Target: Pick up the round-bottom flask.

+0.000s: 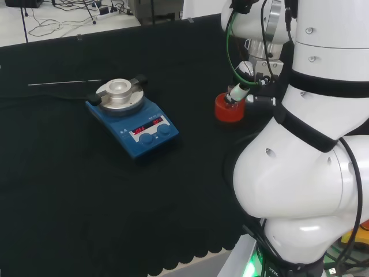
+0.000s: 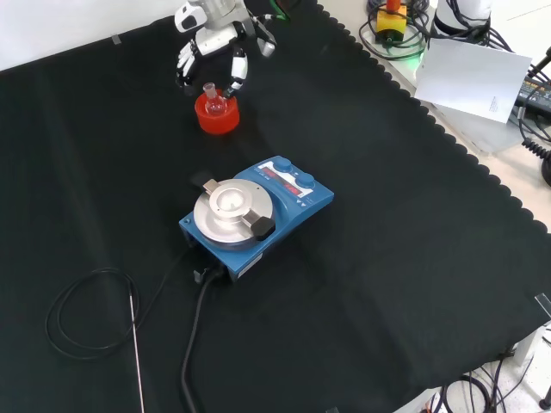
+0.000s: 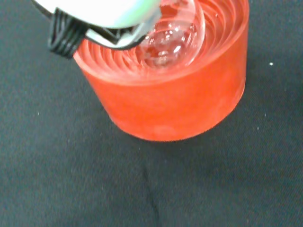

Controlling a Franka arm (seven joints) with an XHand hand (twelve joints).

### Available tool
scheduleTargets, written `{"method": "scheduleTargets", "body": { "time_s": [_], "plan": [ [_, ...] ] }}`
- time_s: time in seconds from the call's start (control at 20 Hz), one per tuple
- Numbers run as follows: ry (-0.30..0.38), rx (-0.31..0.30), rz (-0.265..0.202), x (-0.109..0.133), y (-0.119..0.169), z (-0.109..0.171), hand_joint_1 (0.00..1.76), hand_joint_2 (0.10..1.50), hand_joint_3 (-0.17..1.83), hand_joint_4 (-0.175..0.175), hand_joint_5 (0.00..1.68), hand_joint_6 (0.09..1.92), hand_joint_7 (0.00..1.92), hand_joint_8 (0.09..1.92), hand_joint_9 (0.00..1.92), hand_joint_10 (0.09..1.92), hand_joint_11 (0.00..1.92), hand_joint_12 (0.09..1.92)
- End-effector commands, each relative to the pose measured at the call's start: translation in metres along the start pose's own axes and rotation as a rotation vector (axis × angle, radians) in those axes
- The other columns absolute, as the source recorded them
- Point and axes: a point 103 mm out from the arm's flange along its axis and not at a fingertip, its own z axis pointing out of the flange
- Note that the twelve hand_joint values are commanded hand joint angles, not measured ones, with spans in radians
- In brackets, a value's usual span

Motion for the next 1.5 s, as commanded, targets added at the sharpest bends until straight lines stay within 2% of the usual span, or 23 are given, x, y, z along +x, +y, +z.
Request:
{"method": "scheduleTargets", "body": {
  "time_s": [0.05,0.45,0.65,0.85,0.95,1.15,1.2,1.25,1.3,1.35,1.5],
  "plan": [
    [-0.004,-0.018,0.000,0.006,-0.001,-0.002,1.00,0.58,0.65,-0.050,0.72,0.71,0.39,0.73,0.62,0.64,0.37,1.33],
    [-0.014,-0.018,-0.001,0.011,0.000,-0.002,1.00,0.58,0.66,-0.057,0.77,0.77,0.41,0.73,0.64,0.64,0.39,1.33],
    [-0.005,-0.016,0.002,0.003,0.004,-0.005,1.00,0.59,0.66,-0.058,0.78,0.80,0.41,0.73,0.65,0.64,0.40,1.32],
    [-0.008,-0.023,0.004,0.001,0.005,-0.008,1.00,0.60,0.67,-0.063,0.85,0.82,0.41,0.73,0.66,0.64,0.42,1.32],
    [-0.021,-0.026,0.003,0.009,0.004,-0.006,1.00,0.61,0.67,-0.066,0.88,0.83,0.41,0.74,0.66,0.64,0.43,1.32],
    [-0.018,-0.021,0.000,0.004,0.005,-0.008,0.99,0.63,0.68,-0.072,0.92,0.84,0.42,0.74,0.67,0.64,0.44,1.32],
    [-0.024,-0.023,0.000,0.003,0.005,-0.009,1.01,0.71,0.58,0.017,0.98,0.87,0.42,0.74,0.68,0.64,0.45,1.32],
    [-0.032,-0.035,0.001,0.005,0.005,-0.009,1.03,0.79,0.47,0.089,1.03,0.87,0.42,0.74,0.68,0.63,0.45,1.31],
    [-0.043,-0.047,0.002,0.004,0.004,-0.010,1.05,0.82,0.43,0.131,1.08,0.84,0.44,0.73,0.70,0.62,0.47,1.30],
    [-0.048,-0.049,0.003,0.005,0.004,-0.011,1.08,0.80,0.47,0.142,1.12,0.82,0.48,0.72,0.73,0.60,0.49,1.29],
    [-0.044,-0.051,0.008,0.006,0.003,-0.020,1.11,0.71,0.63,0.120,1.17,0.84,0.53,0.70,0.79,0.56,0.56,1.26]
  ]
}}
